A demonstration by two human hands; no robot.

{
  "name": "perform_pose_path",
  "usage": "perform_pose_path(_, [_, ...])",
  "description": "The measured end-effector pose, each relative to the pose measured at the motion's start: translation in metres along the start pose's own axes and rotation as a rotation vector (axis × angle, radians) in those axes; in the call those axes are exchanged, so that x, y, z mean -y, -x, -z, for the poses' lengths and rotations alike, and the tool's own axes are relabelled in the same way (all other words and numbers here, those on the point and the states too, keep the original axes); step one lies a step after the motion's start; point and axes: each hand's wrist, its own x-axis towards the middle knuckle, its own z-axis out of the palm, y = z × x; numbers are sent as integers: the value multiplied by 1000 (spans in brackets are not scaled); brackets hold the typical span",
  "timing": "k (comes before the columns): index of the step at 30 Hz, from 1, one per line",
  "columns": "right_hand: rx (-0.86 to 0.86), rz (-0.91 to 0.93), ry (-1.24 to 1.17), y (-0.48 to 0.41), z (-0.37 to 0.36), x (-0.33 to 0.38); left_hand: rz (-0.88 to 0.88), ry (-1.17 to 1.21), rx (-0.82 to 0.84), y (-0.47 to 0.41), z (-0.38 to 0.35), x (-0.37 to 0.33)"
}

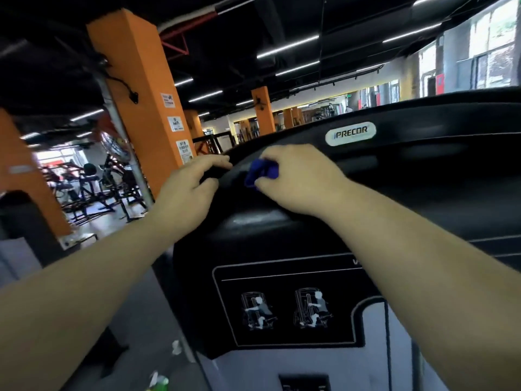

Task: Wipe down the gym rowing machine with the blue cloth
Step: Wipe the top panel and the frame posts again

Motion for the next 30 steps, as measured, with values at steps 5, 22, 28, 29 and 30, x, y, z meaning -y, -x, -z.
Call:
perform_pose_path(5, [104, 210, 3, 13, 4, 5, 43, 134, -6, -1, 1, 5])
perform_pose_path(22, [23, 57, 161, -1, -22, 43, 169, 464, -163, 1, 5, 8])
perform_pose_path(28, [61, 328, 62, 35, -6, 39, 10, 87, -66, 1, 4, 8])
perform_pose_path(29, [47, 252, 67, 32, 4, 21, -38, -16, -32, 1, 3, 5])
perform_pose_path(30, [20, 116, 104, 27, 15, -1, -97, -107, 1, 2, 4, 0])
